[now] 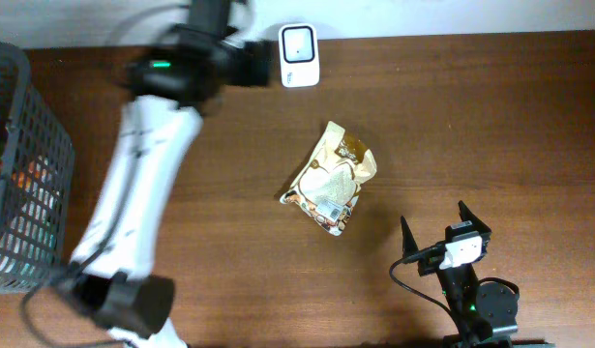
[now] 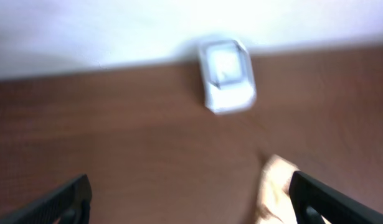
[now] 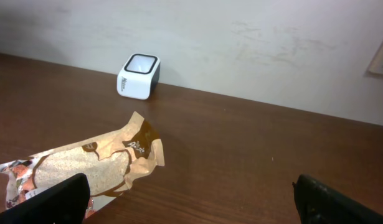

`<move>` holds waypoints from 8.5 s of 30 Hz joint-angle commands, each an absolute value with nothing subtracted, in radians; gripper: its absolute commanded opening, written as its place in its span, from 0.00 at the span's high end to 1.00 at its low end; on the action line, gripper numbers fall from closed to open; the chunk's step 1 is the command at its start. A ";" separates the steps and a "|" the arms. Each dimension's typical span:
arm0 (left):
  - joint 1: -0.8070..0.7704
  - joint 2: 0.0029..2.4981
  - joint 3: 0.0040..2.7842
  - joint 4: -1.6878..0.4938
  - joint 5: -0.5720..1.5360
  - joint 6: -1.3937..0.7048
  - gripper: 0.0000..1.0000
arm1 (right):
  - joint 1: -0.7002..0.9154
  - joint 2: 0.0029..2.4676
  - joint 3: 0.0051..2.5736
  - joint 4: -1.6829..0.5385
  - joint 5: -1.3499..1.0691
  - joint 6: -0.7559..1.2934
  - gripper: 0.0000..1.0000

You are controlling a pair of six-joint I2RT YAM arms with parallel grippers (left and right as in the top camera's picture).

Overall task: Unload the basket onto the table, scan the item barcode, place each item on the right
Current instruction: 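Return left gripper to basket and grasp the white Pantene tube, then place the Pantene tube on the table left of the bread bag, then reach into the basket and grasp the green toilet-paper pack with left gripper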

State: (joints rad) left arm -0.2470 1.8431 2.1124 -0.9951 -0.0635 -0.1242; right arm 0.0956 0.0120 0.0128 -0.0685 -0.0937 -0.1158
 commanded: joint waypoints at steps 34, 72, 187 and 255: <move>0.783 1.878 1.702 -1.040 -0.090 -0.075 0.01 | 0.104 0.007 0.006 -0.072 -0.084 -0.116 0.02; 0.869 2.206 1.697 -1.040 -0.030 0.308 0.54 | 0.104 0.007 0.006 -0.072 -0.084 -0.116 0.02; -0.200 2.058 1.617 -0.904 0.160 -0.433 0.59 | 0.104 0.007 0.006 -0.072 -0.084 -0.116 0.02; 0.997 2.067 1.728 -1.196 0.364 0.398 0.06 | 0.104 0.007 0.006 -0.072 -0.084 -0.116 0.02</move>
State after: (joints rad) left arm 0.9970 2.0537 1.7329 -1.2045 0.2913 0.3374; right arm 0.0956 0.0120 0.0128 -0.0685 -0.0937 -0.1162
